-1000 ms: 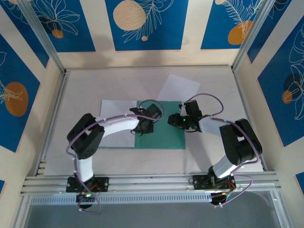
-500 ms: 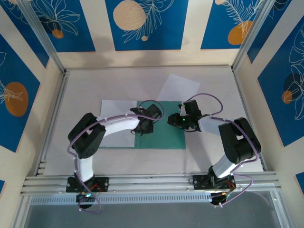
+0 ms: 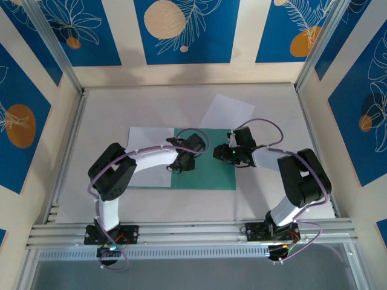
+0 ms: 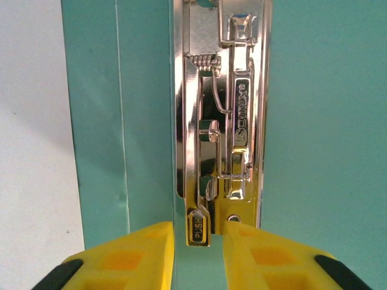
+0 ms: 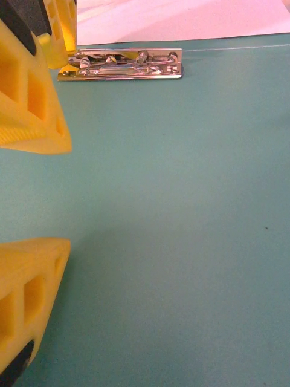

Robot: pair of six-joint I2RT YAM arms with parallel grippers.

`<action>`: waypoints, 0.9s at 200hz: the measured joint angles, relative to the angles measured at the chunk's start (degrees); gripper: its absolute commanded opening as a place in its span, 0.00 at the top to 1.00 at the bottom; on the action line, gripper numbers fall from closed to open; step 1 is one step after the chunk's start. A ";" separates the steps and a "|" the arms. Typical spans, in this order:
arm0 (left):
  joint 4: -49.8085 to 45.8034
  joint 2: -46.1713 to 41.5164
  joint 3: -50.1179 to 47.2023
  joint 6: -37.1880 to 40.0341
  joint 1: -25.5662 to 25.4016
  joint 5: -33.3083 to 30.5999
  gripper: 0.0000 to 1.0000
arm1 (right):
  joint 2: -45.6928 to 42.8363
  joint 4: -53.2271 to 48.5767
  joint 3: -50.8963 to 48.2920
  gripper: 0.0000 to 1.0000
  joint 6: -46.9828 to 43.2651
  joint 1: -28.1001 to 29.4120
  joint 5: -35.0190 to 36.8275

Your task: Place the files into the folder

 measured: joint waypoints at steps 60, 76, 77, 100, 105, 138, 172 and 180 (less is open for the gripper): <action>-0.11 0.00 0.00 0.02 0.17 -0.52 0.78 | 0.74 -0.17 0.13 0.58 0.00 0.00 0.00; -0.15 0.00 0.02 0.02 0.20 -0.66 0.80 | 0.74 -0.17 0.15 0.58 0.00 0.00 0.00; -0.15 0.00 0.02 0.02 0.20 -0.66 0.80 | 0.74 -0.17 0.15 0.58 -0.02 0.00 0.00; -0.17 0.00 0.02 0.04 0.20 -0.63 0.78 | 0.76 -0.28 0.46 0.58 -0.02 0.00 0.00; -0.20 0.00 0.02 0.04 0.20 -0.66 0.77 | 0.76 -0.28 0.52 0.58 -0.02 0.00 0.00; -0.20 0.00 0.02 0.48 0.22 -0.66 0.74 | 0.81 -0.37 0.76 0.58 -0.02 0.00 -0.02; -0.22 -0.04 0.02 0.66 0.22 -0.66 0.77 | 1.14 -0.57 0.79 0.58 -0.02 0.00 -0.02; -0.22 -0.09 0.02 0.74 0.22 -0.66 0.79 | 1.14 -0.61 0.79 0.58 -0.02 0.00 0.00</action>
